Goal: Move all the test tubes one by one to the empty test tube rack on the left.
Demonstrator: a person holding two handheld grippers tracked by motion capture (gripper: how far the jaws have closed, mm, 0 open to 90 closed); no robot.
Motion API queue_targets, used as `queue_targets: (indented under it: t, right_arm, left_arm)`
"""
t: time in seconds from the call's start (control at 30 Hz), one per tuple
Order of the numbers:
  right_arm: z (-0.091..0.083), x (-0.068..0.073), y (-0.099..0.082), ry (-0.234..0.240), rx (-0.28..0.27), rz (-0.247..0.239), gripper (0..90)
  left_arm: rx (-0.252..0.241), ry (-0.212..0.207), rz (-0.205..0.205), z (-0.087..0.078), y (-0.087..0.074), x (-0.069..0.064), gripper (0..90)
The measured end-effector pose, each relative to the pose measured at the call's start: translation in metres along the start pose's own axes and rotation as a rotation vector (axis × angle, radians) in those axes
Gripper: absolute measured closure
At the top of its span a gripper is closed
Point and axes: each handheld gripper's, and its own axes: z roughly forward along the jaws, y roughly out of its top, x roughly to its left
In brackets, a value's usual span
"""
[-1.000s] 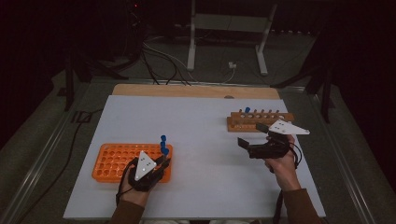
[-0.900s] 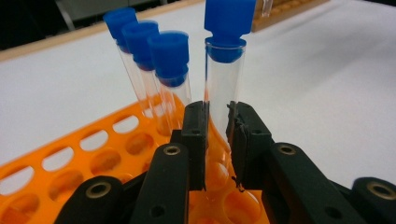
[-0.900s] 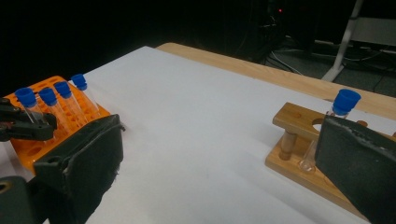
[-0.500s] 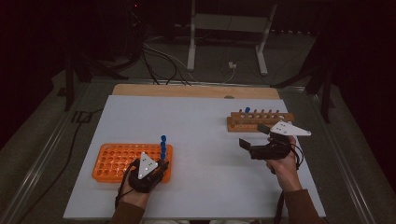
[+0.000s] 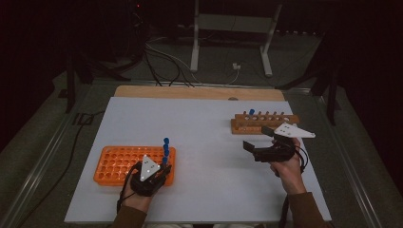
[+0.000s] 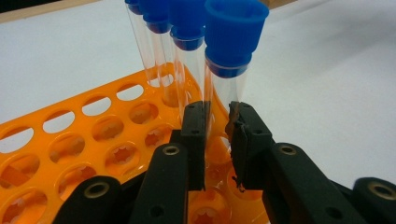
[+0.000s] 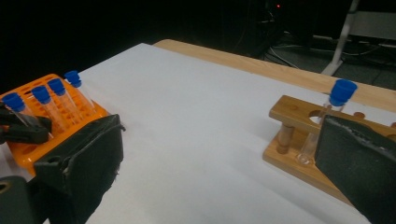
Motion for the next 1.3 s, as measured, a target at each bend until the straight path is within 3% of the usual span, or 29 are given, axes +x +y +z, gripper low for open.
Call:
queue_targets:
  t: [0.07, 0.23, 0.33, 0.7, 0.93, 1.3]
  right_arm:
    - [0.000, -0.002, 0.000, -0.002, 0.001, 0.003, 1.1]
    - [0.000, -0.004, 0.000, -0.010, 0.003, 0.004, 1.1]
    - [0.001, -0.006, 0.001, -0.023, 0.009, 0.004, 1.1]
    - [0.011, -0.018, 0.007, -0.080, 0.024, 0.020, 1.1]
    - [0.019, -0.024, 0.012, -0.114, 0.044, 0.010, 1.1]
    - [0.038, -0.037, 0.024, -0.163, 0.076, 0.009, 1.2]
  left_arm:
    - [-0.002, -0.026, 0.002, -0.001, 0.000, 0.000, 70.2]
    - [-0.023, -0.023, 0.020, -0.010, 0.003, 0.000, 62.8]
    - [-0.048, -0.022, 0.008, -0.016, 0.003, 0.004, 56.9]
    - [-0.116, -0.009, -0.045, -0.026, 0.005, 0.022, 21.1]
    - [-0.116, 0.022, -0.087, -0.025, 0.008, 0.034, 2.5]
    - [-0.150, 0.086, -0.140, -0.034, 0.007, 0.058, 0.3]
